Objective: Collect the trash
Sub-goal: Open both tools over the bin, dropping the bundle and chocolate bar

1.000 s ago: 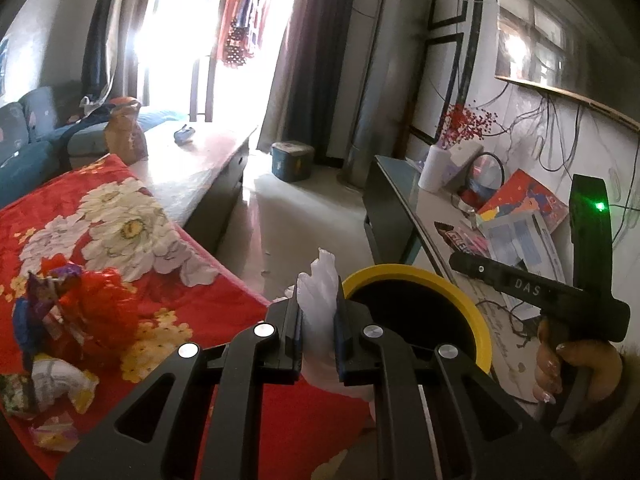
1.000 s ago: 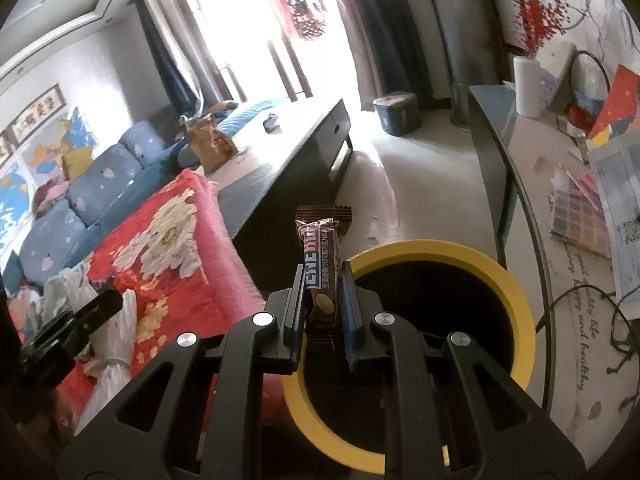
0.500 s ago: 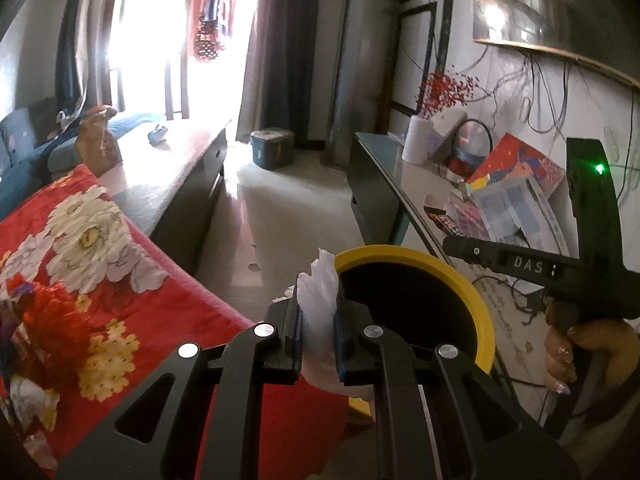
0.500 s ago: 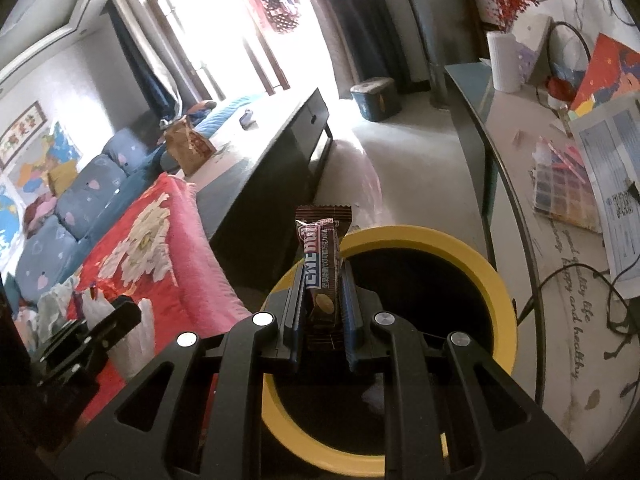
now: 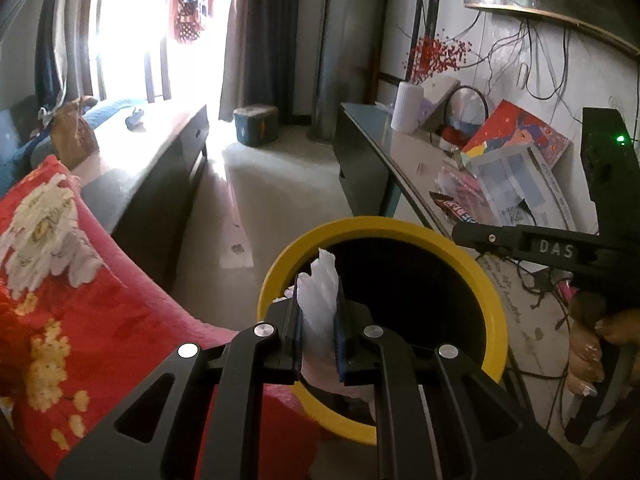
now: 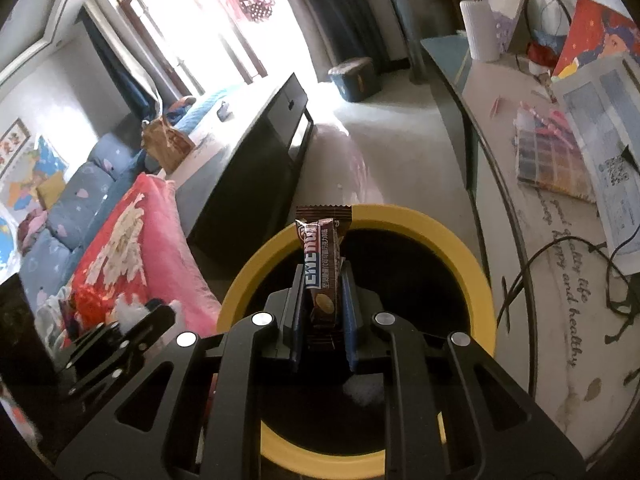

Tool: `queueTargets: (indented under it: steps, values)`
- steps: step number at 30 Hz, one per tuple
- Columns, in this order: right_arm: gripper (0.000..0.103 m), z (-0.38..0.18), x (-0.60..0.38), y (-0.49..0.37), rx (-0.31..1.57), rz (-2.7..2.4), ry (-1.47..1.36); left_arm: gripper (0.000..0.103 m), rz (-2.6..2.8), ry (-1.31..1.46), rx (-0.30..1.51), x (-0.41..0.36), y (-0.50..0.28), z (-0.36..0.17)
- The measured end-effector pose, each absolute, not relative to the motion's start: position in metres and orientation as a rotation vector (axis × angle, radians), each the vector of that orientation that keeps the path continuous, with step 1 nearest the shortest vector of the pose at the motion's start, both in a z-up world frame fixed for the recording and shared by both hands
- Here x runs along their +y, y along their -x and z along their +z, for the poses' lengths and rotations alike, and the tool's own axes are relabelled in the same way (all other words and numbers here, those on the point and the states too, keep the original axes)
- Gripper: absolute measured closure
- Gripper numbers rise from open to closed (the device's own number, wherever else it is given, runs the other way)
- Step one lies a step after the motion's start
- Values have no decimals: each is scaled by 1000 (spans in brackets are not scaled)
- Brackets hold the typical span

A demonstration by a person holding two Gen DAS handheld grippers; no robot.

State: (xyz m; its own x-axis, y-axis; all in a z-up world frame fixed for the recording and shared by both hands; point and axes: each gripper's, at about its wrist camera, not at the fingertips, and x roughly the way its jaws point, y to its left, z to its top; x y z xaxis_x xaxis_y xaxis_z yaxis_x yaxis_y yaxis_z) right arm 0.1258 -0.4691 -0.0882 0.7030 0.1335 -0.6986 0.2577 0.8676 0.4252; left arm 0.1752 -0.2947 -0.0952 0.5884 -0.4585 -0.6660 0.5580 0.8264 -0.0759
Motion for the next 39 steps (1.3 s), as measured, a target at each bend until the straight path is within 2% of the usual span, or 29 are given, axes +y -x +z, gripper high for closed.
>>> queueTargets:
  steps: [6,9,11,12,13,15,20,23,34,39]
  values:
    - [90,-101,-471,-127,827,-75,-551,90,-622,-129,776,-302,-185,-110]
    - [84,-105,-473,-127,835,-85,-564,87,-644,-95,807,-304,-190,-116]
    - [75,-107,-475,-127,836,-96,-572,74,-681,-59,824,-304,-191,-118]
    - [63,-108,-477,-127,836,-101,-574,70,-687,-54,820,-304,-190,-118]
    - [58,-109,-478,-126,833,-114,-581,61,-696,-46,814,-304,-190,-117]
    - [54,-110,-481,-124,829,-129,-588,51,-719,-19,814,-302,-189,-116]
    - [45,-108,-487,-120,810,-171,-597,16,-730,-17,757,-297,-180,-104]
    - [40,-104,-490,-117,791,-185,-605,9,-723,-3,740,-292,-177,-97]
    - [22,-80,-479,-111,702,-214,-552,7,-636,-10,633,-263,-159,-64]
    - [18,-67,-470,-110,658,-215,-529,7,-582,-1,595,-240,-151,-53]
